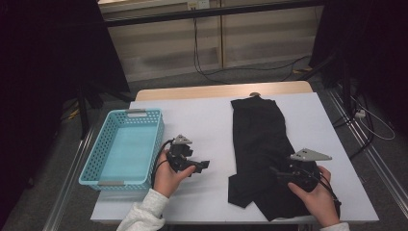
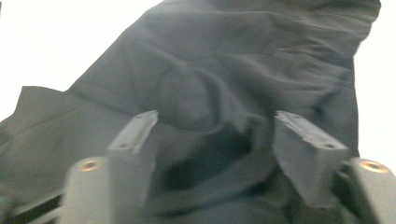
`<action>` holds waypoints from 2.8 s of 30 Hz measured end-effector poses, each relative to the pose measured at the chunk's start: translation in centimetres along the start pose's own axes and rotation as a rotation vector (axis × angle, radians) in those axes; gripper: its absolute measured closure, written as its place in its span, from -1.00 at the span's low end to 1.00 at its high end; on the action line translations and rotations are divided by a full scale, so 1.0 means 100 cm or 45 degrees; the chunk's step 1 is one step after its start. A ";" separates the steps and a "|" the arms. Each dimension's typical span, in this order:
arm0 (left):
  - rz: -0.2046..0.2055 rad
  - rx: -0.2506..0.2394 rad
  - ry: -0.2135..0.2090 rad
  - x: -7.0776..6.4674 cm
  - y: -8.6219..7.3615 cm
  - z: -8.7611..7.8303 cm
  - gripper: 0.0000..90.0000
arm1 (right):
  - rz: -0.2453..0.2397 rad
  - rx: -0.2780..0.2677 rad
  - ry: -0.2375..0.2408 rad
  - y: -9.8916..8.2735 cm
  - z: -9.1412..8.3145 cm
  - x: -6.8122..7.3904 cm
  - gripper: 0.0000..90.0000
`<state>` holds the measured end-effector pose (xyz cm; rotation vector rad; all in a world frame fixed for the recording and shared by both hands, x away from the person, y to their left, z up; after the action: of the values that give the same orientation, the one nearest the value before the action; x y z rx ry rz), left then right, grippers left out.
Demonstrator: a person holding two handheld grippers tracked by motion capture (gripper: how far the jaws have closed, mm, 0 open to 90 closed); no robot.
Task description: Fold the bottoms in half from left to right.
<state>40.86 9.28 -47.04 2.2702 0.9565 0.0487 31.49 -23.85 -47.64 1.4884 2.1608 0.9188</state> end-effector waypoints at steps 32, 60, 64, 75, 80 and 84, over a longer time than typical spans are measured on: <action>-0.029 0.000 -0.027 0.001 -0.001 -0.004 -0.66 | -0.102 0.041 0.115 -0.008 -0.004 0.008 0.93; -0.027 -0.022 -0.051 -0.004 -0.005 -0.010 -0.70 | -0.086 -0.020 0.051 -0.015 -0.028 0.017 0.21; -0.028 -0.027 -0.046 -0.004 -0.006 -0.013 -0.70 | -0.117 -0.025 0.073 -0.015 -0.030 0.028 0.27; -0.041 -0.025 -0.031 -0.002 -0.010 -0.014 -0.70 | -0.207 0.095 0.120 -0.016 0.005 0.044 0.70; -0.042 -0.020 -0.029 0.000 -0.011 -0.014 -0.70 | -0.203 0.082 0.145 -0.013 0.005 0.042 0.91; -0.037 -0.026 -0.036 -0.002 -0.009 -0.013 -0.70 | -0.160 0.047 0.174 -0.012 -0.005 0.032 0.99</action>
<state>39.74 10.36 -46.50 2.2325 0.9692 0.0132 29.12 -21.32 -47.87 1.3234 2.3507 0.9669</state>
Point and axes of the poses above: each handheld gripper's, and its own axes: z roughly forward along the jaws, y roughly out of its top, x roughly to its left, the point moved 4 cm from there along z, roughly forward along the jaws, and after that the axes turned 8 degrees about x, right-handed, at the moved point
